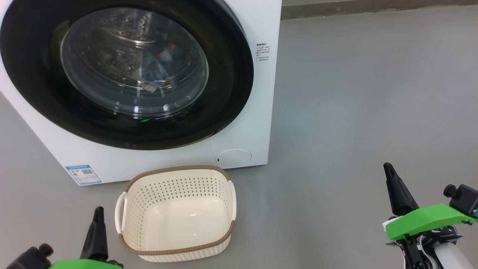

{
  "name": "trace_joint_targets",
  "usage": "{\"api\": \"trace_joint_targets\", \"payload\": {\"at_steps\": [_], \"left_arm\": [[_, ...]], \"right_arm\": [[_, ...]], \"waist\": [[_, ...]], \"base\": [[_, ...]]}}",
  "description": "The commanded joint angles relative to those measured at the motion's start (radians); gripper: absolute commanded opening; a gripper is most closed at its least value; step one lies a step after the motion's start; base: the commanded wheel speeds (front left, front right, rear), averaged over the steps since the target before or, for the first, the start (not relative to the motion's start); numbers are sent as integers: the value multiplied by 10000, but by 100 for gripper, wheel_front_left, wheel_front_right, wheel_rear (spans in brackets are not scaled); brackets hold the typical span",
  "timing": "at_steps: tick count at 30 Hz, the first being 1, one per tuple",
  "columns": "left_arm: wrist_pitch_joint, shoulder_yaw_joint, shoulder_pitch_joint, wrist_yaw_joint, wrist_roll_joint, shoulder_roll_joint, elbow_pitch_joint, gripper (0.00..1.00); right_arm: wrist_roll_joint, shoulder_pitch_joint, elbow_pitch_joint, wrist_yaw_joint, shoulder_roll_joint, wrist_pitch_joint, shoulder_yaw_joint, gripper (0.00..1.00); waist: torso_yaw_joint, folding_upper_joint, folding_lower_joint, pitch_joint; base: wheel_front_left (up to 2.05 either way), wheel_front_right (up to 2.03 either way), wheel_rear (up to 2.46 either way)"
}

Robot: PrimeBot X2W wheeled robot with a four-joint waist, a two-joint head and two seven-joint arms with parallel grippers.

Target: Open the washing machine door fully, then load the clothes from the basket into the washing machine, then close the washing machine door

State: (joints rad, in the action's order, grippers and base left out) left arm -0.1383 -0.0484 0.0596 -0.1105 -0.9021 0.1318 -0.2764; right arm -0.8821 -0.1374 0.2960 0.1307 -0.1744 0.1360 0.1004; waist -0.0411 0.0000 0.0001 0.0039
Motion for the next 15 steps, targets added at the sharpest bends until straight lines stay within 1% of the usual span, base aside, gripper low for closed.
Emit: {"api": "trace_joint_targets", "payload": {"at_steps": [1, 15], "left_arm": [[102, 226, 351, -48, -252, 86, 226, 0], [515, 467, 387, -70, -1409, -67, 234, 0]], "right_arm": [[-262, -181, -289, 0, -61, -59, -84, 0], [-1473, -112, -316, 0, 143, -455, -412, 0]], "waist": [[9, 0, 0, -1], [77, 0, 0, -8]], "base": [[0, 0, 0], [0, 0, 0]]}}
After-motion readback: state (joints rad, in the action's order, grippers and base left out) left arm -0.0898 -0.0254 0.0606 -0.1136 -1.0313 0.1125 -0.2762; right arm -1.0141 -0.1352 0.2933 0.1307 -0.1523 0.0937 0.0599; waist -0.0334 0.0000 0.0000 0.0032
